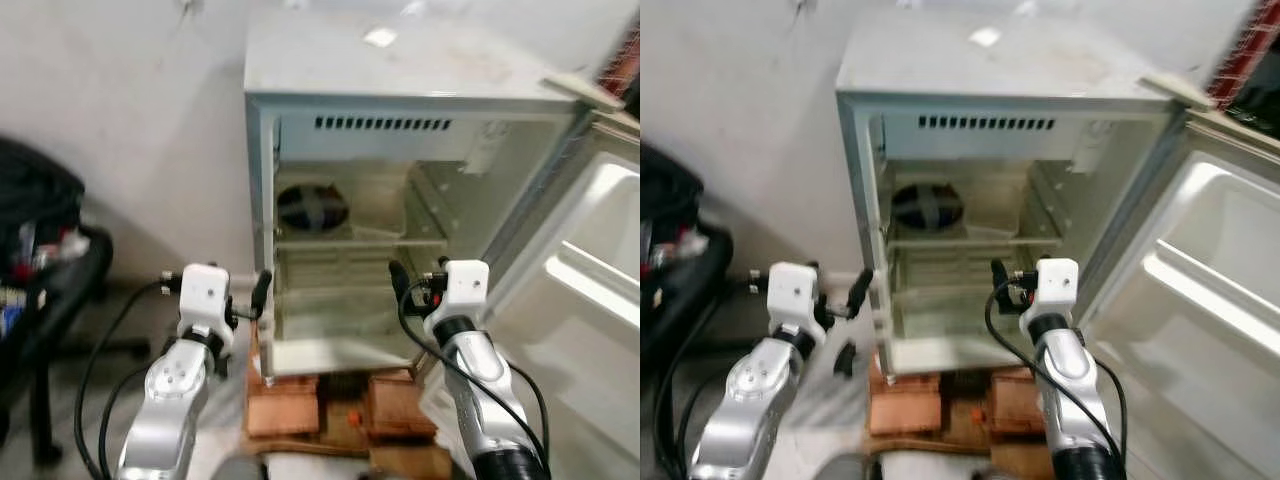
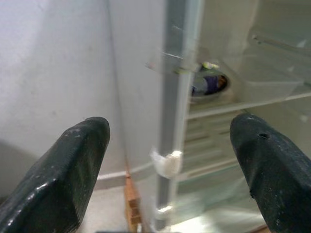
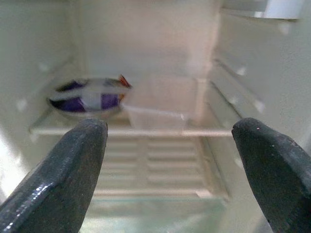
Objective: Restocking fridge
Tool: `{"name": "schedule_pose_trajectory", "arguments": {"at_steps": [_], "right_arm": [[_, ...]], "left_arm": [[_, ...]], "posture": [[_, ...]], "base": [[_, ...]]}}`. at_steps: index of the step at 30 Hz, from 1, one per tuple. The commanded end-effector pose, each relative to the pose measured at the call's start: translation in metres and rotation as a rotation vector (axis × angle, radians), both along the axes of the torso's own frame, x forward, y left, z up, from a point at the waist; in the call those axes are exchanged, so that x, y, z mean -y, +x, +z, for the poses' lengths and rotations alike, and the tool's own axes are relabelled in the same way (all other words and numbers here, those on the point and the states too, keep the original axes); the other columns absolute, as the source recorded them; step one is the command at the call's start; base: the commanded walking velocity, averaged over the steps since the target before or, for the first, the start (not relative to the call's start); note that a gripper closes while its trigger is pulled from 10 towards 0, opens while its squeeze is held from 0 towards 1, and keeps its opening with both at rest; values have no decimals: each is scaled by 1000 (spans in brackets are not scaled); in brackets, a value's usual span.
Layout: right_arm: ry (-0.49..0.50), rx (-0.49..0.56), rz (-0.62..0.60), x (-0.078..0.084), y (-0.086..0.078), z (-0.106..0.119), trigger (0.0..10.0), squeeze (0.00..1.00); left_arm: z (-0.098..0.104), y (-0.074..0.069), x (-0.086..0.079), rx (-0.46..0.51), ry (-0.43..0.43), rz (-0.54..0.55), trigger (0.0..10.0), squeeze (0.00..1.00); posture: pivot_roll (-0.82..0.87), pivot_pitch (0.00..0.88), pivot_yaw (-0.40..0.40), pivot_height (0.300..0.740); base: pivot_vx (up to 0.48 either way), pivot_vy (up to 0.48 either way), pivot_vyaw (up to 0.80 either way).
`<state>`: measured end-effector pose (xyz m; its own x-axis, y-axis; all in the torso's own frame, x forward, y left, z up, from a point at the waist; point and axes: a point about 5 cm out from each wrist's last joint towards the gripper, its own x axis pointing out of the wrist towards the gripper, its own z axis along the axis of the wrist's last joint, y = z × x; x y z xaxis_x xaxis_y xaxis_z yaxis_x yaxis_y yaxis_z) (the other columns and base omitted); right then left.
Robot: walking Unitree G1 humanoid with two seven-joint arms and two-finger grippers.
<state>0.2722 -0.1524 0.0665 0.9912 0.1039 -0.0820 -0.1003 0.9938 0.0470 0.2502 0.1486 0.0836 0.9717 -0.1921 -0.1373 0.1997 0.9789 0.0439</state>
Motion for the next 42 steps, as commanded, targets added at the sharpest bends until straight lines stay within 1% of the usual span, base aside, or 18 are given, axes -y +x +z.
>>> {"name": "schedule_pose_trajectory", "arguments": {"at_steps": [1,3,4,5,7,11,14,18,19,23,31,34,37,42], "right_arm": [[4,-10,0,2,4,3,10000,0],[-29,-7,7,2,5,4,10000,0],[-37,10,19,1,5,6,10000,0],[-36,40,38,-2,4,11,10000,0],[-19,45,34,-2,2,12,10000,0],[7,30,16,-1,-2,8,10000,0],[1,13,22,-2,-5,5,10000,0],[1,14,21,-3,-2,7,10000,0],[1,14,21,-3,-2,7,10000,0],[-1,20,17,-3,5,9,10000,0],[-5,50,2,-2,10,16,10000,0],[-4,55,5,-3,11,17,10000,0],[-4,50,9,-3,10,15,10000,0],[11,45,30,-6,10,14,10000,0]], "left_arm": [[3,4,0,14,22,-1,10000,0],[4,6,0,19,34,-2,10000,0],[5,7,0,21,47,-4,10000,0],[9,8,-1,33,48,-3,10000,0],[9,7,-2,23,44,8,10000,0],[2,5,-2,12,55,11,10000,0],[-1,6,0,2,56,8,10000,0],[-1,12,9,14,58,-11,10000,0],[-1,12,9,14,58,-11,10000,0],[0,19,14,30,49,-24,10000,0],[-1,21,15,39,52,-30,10000,0],[-1,22,15,33,29,-23,10000,0],[-1,22,17,43,11,-37,10000,0],[-1,22,15,44,14,-28,10000,0]], "posture": [[90,3,-50,740],[90,12,-46,740],[89,12,-43,740],[86,14,-39,740],[71,24,-41,740],[59,28,-43,740],[51,31,-48,740],[45,27,-56,740],[45,27,-56,740],[44,15,-66,740],[40,8,-57,740],[39,7,-56,740],[41,5,-55,740],[44,3,-57,740]], "base": [[0,0,0],[0,0,0],[0,0,0],[0,0,0],[0,0,0],[0,0,0],[0,0,0],[0,-405,0],[0,-480,0],[0,-480,0],[0,-467,0],[0,-470,0],[0,0,0],[0,0,0]]}}
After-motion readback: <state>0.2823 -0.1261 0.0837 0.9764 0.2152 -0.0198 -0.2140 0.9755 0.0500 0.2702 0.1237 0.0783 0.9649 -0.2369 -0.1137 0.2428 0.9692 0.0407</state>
